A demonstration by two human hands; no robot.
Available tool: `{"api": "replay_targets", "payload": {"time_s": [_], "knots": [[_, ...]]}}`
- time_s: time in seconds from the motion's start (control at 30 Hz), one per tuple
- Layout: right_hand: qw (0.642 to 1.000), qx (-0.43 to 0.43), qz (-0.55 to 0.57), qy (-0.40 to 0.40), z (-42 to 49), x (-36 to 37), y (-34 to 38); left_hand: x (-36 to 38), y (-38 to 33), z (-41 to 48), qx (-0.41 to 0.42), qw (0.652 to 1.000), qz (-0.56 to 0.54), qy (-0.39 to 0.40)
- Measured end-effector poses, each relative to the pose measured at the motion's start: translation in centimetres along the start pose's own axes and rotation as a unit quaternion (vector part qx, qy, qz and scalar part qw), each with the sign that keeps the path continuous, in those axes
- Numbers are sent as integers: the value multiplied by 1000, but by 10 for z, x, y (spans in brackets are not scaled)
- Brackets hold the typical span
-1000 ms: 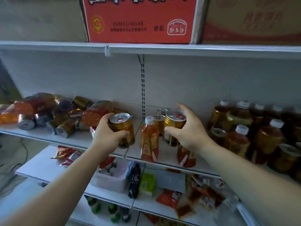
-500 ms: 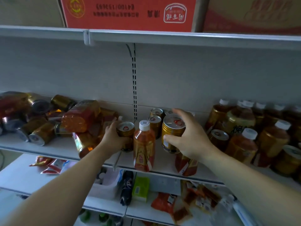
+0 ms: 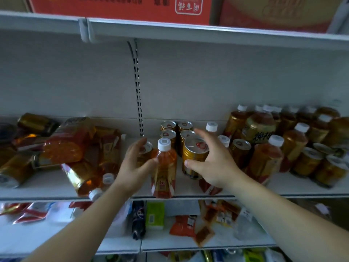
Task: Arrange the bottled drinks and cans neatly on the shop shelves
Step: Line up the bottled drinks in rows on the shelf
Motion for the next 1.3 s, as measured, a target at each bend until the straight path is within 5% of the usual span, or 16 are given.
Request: {"api": "replay_targets", "payload": {"time_s": [0.1,0.47,0.83,0.97,1.03,1.13,1.2,1.3], "knots": [[1000,-6,-11,1,-4,7,5,34,2,-6,-3,994,51,97],[998,38,35,35,-1,86,-19,-45,12,-20,-62,997,34,-29],[997,70,23,38,42,126,-43,-33,26,-19,-79,991,89,61],[994,49,-73,58,34,122,-33,-32,28,-18,-71,991,86,75],[992,-68,-103,3,22,92,3,-34,28,-18,-67,992,94,55],[936,-223,-150,-227,-14,11,46,-22,25,-22,-64,994,74,57],[920,-155,-162,-321,-24,-32,27,-8,20,-24,-57,993,72,77],[972,85,-85,-203,-16,-33,-40,13,9,-25,-41,991,80,99]]}}
Point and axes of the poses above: each hand's wrist, its own z-axis towards the middle knuckle, its own x-axis out of the palm, y = z × x, the point moved 10 cm from there along z, towards the middle knuckle, and after that the axes turned 5 degrees about -y, right-handed, at the moved point
